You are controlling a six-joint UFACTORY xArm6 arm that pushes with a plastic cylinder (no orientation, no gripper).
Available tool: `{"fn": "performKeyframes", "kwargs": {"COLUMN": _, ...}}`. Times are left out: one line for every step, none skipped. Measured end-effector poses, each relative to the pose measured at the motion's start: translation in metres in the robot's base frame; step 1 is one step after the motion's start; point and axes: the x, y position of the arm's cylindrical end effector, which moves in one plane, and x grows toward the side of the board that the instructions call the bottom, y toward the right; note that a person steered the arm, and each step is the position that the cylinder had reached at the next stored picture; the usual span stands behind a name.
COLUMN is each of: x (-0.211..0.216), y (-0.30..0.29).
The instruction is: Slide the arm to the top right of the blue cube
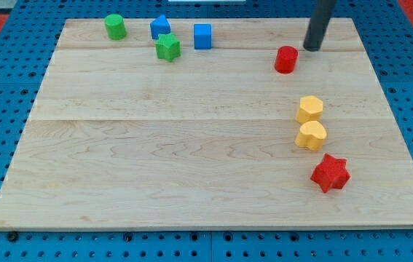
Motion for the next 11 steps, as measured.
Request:
{"fn": "performKeyframes", "kwargs": {"x": -0.024, "y": -0.038}}
{"fn": "performKeyframes", "kwargs": {"x": -0.040, "y": -0.066}}
{"fn": "performKeyframes", "kwargs": {"x": -0.042, "y": -0.075}}
{"fn": "performKeyframes", "kwargs": {"x": -0.049, "y": -0.087}}
{"fn": "performKeyframes", "kwargs": {"x": -0.058, "y": -0.095}}
{"fn": "performKeyframes", "kwargs": {"x": -0.066, "y": -0.104}}
{"fn": "performKeyframes", "kwargs": {"x": -0.072, "y": -0.110}}
{"fn": "performKeyframes", "kwargs": {"x": -0.072, "y": -0.118}}
{"fn": "performKeyframes", "kwargs": {"x": -0.073, "y": -0.125}}
{"fn": "performKeyframes", "kwargs": {"x": -0.072, "y": -0.131}}
{"fn": "performKeyframes", "kwargs": {"x": -0.073, "y": -0.145}}
